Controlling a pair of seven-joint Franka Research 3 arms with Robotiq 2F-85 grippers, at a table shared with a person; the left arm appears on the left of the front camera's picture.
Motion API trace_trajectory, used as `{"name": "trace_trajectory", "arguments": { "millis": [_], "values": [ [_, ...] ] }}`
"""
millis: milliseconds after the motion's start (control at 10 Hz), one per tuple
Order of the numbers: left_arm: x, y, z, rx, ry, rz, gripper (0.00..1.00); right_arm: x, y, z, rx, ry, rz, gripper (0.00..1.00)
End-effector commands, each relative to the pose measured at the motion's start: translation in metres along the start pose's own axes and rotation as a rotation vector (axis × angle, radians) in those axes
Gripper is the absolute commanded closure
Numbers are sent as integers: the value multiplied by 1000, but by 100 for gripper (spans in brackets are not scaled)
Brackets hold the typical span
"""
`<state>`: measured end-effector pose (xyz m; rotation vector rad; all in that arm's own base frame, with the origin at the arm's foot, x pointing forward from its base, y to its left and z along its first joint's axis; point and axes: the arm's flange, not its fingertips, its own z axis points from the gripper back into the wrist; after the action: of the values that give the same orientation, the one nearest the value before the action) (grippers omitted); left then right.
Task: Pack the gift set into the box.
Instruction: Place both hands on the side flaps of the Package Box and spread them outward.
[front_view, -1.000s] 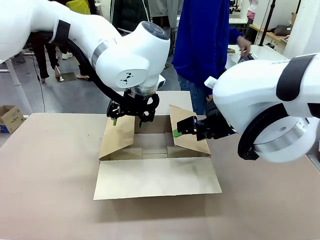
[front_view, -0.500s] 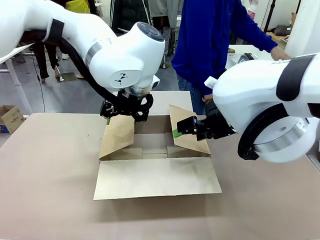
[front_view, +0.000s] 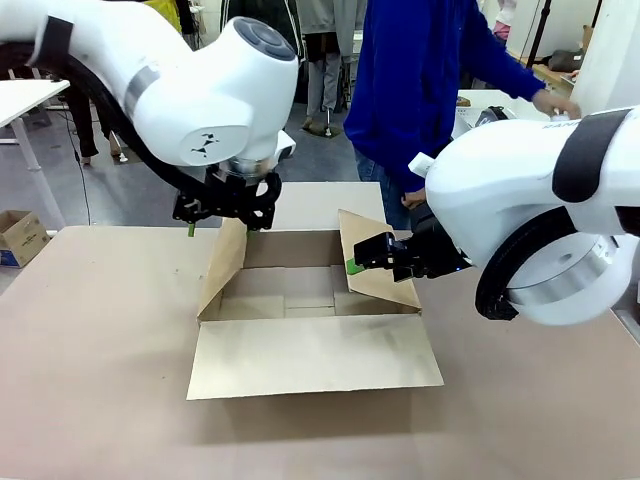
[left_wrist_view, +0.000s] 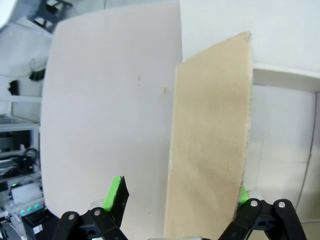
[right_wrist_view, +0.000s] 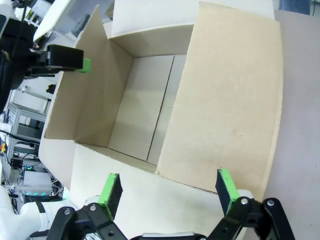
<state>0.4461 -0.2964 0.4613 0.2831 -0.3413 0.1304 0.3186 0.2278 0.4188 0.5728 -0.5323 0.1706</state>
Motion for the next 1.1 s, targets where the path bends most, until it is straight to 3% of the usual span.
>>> {"name": "trace_trajectory", "arguments": {
  "millis": [0,300,500,900,1000],
  "values": [
    [3,32,3,-65,7,4,0,0,1,1,-4,-13,-3,0],
    [13,75,10,-145,20,-3,0,0,1,1,-4,-13,-3,0],
    [17,97,5,-221,38,-92,0,0,1,1,-4,-13,-3,0],
    [20,159,-20,-407,138,-141,0,0,1,1,-4,-13,-3,0],
    [19,181,-31,-439,157,-92,0,0,1,1,-4,-13,-3,0]
  ]
}}
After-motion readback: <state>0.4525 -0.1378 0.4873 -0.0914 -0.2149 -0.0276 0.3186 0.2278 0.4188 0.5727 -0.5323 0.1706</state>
